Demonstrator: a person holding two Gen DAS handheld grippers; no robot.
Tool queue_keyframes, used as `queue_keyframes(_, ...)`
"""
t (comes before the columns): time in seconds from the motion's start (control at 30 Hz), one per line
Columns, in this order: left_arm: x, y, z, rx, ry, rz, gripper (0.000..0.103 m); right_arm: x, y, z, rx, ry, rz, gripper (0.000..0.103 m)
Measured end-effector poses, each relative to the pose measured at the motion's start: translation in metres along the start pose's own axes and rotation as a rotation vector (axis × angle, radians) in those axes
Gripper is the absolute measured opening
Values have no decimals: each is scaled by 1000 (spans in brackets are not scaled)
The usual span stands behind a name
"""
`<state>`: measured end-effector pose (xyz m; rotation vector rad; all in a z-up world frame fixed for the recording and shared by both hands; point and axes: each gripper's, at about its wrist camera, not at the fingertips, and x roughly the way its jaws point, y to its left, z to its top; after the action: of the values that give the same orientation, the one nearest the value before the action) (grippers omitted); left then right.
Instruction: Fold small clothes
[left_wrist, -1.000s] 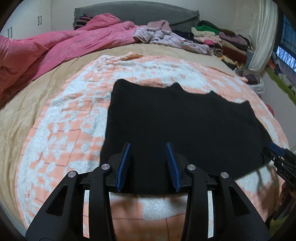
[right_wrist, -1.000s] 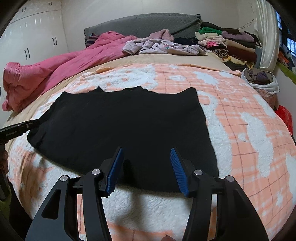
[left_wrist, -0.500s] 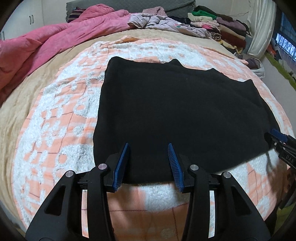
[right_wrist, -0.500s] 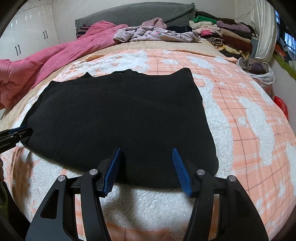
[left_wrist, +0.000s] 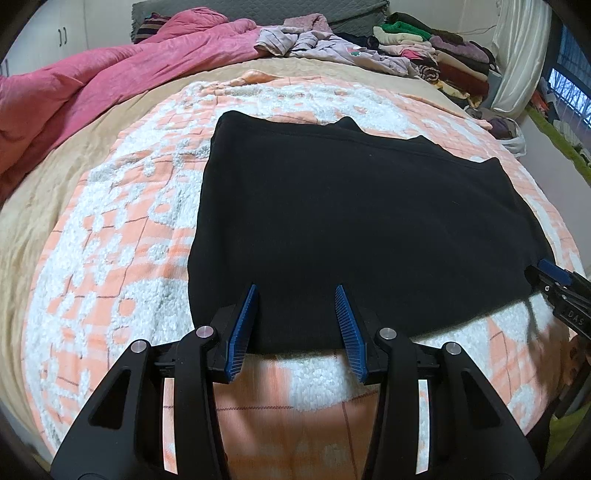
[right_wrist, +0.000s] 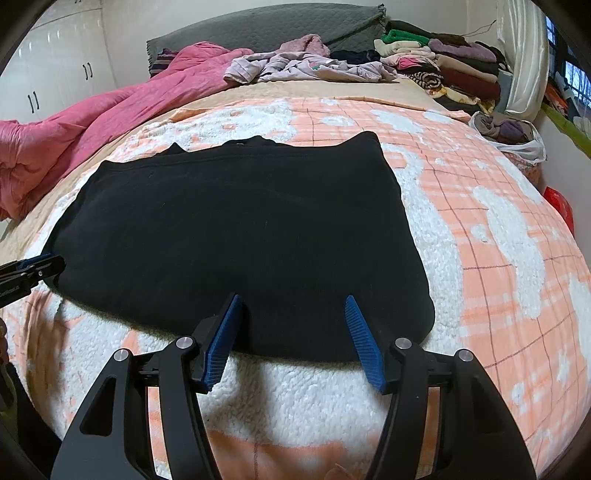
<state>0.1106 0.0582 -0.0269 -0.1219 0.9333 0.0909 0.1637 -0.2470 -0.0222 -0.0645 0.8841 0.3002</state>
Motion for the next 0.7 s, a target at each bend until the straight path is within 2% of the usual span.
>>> queue_keyframes(0.3,-10,2,-3,-9,1,-10,36,-11,2,-5,15,-20,20,67)
queue_keyframes(0.7,-26,5,-6,-21,-9,-9,47,-29,7,-8,29,-47,31,81)
